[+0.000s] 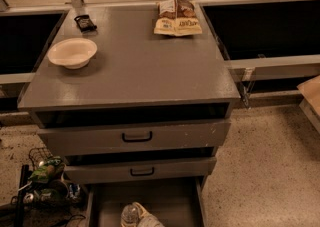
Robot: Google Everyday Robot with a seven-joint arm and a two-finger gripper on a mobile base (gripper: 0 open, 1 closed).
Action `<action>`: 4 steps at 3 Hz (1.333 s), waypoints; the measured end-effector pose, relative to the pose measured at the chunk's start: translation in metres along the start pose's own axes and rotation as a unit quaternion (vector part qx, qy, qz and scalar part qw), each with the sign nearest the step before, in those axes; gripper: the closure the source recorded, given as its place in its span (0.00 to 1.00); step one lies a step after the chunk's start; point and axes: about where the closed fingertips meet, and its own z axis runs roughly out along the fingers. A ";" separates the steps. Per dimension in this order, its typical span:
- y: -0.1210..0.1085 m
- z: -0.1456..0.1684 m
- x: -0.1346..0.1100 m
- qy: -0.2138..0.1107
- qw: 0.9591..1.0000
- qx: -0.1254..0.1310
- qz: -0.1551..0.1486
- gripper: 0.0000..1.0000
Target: Place blue plastic bottle into bottom drawer
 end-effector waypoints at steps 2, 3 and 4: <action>0.011 0.000 0.017 0.013 1.000 -0.006 0.009 0.96; 0.011 0.000 0.017 0.013 1.000 -0.006 0.009 0.73; 0.011 0.000 0.017 0.013 1.000 -0.006 0.009 0.42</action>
Offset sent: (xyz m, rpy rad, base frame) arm -0.0152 -0.0059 -0.0282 -0.0162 0.0516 -0.0127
